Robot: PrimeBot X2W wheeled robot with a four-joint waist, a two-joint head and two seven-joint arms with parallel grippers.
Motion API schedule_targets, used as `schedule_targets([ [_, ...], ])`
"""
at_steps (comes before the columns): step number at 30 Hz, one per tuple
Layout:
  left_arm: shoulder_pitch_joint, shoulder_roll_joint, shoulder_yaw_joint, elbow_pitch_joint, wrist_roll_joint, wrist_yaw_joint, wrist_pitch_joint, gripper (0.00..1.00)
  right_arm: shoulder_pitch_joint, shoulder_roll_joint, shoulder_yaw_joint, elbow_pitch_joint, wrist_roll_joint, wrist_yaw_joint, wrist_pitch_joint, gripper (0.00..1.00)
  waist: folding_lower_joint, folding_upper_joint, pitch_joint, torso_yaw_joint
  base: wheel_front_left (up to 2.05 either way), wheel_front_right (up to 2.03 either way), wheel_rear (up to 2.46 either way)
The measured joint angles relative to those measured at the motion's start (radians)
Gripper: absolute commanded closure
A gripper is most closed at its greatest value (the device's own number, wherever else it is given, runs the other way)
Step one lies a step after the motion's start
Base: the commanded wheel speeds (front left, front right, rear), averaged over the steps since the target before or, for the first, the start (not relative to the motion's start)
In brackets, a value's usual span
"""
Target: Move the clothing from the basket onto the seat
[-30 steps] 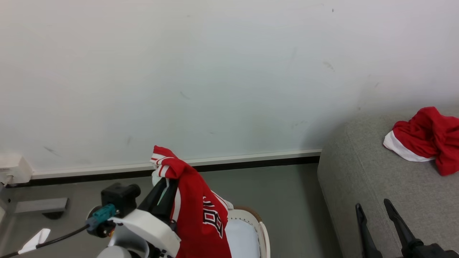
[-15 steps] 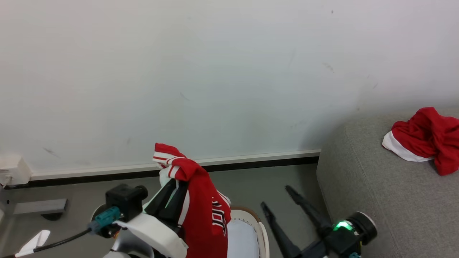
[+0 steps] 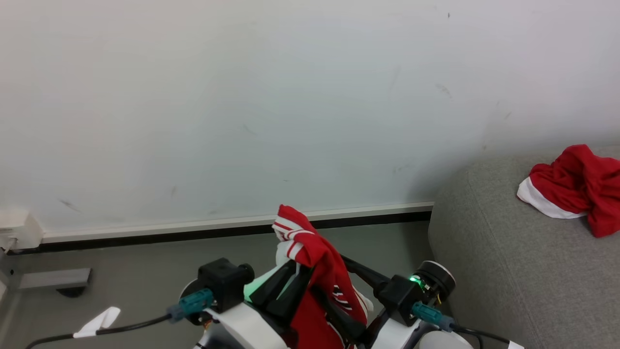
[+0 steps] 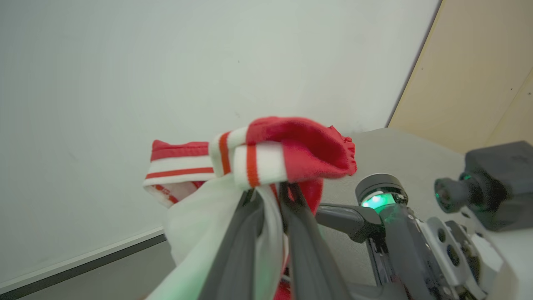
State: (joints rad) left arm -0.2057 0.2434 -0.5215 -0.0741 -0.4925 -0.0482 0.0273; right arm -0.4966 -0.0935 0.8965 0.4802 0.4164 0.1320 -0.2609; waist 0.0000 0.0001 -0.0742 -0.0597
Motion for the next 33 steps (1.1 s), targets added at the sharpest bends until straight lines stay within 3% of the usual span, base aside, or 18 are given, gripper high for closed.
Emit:
schedule_targets([
  [4, -0.004, -0.007, -0.024, -0.004, -0.011, -0.015, 0.011, 1.0, -0.042, 0.012, 0.037, 0.075, 0.068, 0.0, 0.0, 0.0, 0.0, 0.0, 0.0, 0.01, 0.0, 0.0, 0.0],
  [5, -0.005, -0.007, -0.03, -0.004, -0.012, -0.019, 0.015, 1.0, -0.047, 0.018, 0.045, 0.09, 0.095, 0.0, -0.001, 0.54, 0.0, 0.0, 0.0, 0.012, 0.0, 0.0, 0.0],
  [6, -0.006, -0.007, -0.034, -0.002, -0.012, -0.021, 0.015, 1.0, -0.051, 0.024, 0.062, 0.099, 0.131, 0.0, -0.001, 0.99, 0.0, 0.0, 0.0, 0.014, 0.0, 0.0, 0.0],
  [12, -0.008, -0.006, -0.042, 0.015, -0.012, -0.022, 0.014, 1.0, -0.078, 0.031, 0.109, 0.114, 0.281, 0.0, -0.001, 1.0, 0.0, 0.0, -0.002, 0.017, 0.0, 0.0, 0.0],
  [13, -0.009, -0.006, -0.041, 0.02, -0.011, -0.021, 0.009, 0.87, -0.082, 0.03, 0.108, 0.116, 0.293, 0.0, -0.001, 1.0, 0.0, 0.0, -0.001, 0.016, 0.0, 0.0, 0.0],
  [14, -0.01, -0.006, -0.039, 0.026, -0.011, -0.016, 0.005, 0.6, -0.083, 0.027, 0.104, 0.116, 0.306, 0.0, -0.001, 1.0, 0.0, 0.0, -0.001, 0.014, 0.0, 0.0, 0.0],
  [15, -0.01, -0.006, -0.036, 0.031, -0.01, -0.011, -0.001, 0.4, -0.083, 0.023, 0.1, 0.115, 0.312, 0.0, -0.001, 1.0, 0.0, 0.0, 0.0, 0.011, 0.0, 0.0, 0.0],
  [16, -0.01, -0.006, -0.033, 0.034, -0.01, -0.005, -0.005, 0.04, -0.084, 0.019, 0.095, 0.115, 0.316, 0.0, -0.001, 1.0, 0.0, 0.0, 0.002, 0.007, 0.0, 0.0, 0.0],
  [17, -0.01, -0.006, -0.03, 0.037, -0.009, -0.002, -0.012, 0.0, -0.087, 0.012, 0.087, 0.114, 0.316, 0.0, -0.001, 1.0, 0.0, 0.0, 0.004, 0.001, 0.0, 0.0, 0.0],
  [24, -0.01, -0.003, -0.024, 0.069, -0.007, 0.008, -0.029, 0.0, -0.095, -0.036, -0.019, 0.08, 0.298, 0.0, -0.002, 1.0, 0.0001, -0.0001, 0.025, -0.06, 0.0, 0.0, 0.0],
  [33, -0.019, -0.016, -0.042, 0.1, -0.003, 0.004, -0.055, 0.0, -0.071, -0.117, -0.142, 0.026, 0.24, 0.0, -0.002, 1.0, 0.0001, 0.0, 0.06, -0.195, 0.0, 0.0, 0.0],
])
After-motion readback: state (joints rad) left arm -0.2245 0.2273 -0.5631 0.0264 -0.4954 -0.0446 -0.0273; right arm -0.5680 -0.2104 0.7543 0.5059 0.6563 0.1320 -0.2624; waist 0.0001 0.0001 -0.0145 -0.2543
